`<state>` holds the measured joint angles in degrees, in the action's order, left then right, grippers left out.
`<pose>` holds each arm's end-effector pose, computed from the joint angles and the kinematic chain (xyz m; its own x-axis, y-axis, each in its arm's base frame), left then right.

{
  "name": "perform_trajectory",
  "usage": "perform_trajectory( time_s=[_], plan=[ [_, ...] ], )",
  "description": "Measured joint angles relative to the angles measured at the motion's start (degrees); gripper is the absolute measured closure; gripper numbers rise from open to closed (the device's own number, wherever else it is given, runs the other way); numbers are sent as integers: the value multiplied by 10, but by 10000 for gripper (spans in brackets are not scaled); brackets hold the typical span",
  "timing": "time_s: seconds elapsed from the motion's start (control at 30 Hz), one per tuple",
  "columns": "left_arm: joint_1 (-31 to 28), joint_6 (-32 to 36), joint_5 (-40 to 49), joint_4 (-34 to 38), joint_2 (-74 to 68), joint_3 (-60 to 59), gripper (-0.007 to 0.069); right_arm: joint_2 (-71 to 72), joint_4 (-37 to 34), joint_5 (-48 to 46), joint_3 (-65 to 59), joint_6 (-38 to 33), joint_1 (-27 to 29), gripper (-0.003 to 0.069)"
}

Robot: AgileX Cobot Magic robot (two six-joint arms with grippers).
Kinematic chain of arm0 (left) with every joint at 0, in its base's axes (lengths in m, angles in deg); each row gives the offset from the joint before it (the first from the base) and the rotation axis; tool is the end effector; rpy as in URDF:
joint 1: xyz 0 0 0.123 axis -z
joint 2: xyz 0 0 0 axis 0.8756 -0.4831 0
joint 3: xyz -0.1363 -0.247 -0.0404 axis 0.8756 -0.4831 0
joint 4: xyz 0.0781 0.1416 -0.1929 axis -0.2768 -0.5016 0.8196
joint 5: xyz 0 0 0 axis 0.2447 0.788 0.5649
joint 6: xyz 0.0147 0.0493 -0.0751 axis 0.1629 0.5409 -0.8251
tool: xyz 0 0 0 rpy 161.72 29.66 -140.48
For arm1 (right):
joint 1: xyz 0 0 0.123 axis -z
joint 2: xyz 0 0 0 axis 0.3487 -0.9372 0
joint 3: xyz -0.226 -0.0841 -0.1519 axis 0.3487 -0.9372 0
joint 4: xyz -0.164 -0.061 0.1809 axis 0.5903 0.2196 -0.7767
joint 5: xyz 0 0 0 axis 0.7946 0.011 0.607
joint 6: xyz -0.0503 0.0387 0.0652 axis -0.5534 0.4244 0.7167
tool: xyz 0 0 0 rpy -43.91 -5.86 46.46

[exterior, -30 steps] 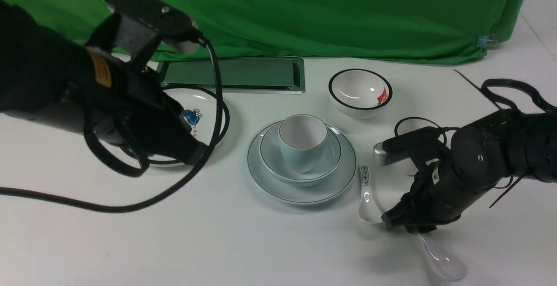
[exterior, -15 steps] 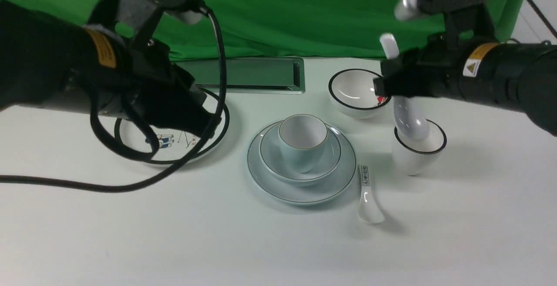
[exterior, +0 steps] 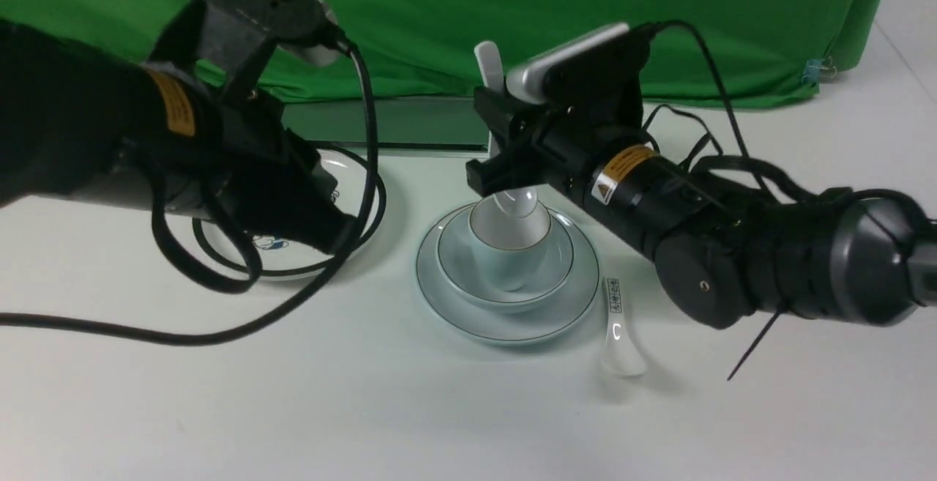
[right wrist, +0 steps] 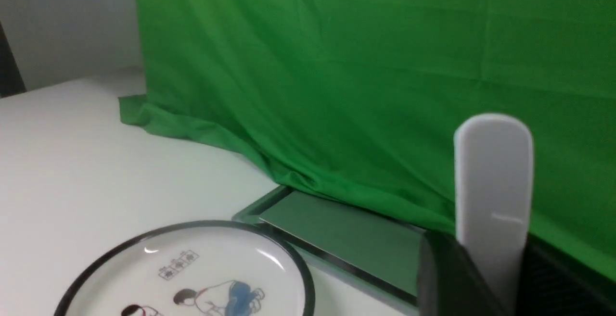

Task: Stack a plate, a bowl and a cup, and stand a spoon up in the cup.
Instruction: Use the right arm to put the blue soup spoon into the blue teacup in the middle

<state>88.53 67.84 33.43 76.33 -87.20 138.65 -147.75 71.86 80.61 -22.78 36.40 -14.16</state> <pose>0.2354 -0.1173 0.3459 -0.5366 0.4621 -0.7060 0.5251 0.8378 0.1493 0.3443 0.2337 0.2324 0.0143 0.0193 -0.9997 -0.5413 0.8408 0.0085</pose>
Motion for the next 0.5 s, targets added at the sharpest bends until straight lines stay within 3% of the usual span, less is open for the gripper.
perform_trajectory(
  time_s=[0.3,0.43,0.5],
  plan=[
    [0,0,-5,-12,0,-14,656,-28,0,-1,0,-2,-1,491],
    [0,-11,-3,-12,1,-14,656,-28,0,-3,0,-2,-1,436],
    [0,-25,13,-14,8,-16,656,-20,0,-26,0,-2,-1,375]
  ],
)
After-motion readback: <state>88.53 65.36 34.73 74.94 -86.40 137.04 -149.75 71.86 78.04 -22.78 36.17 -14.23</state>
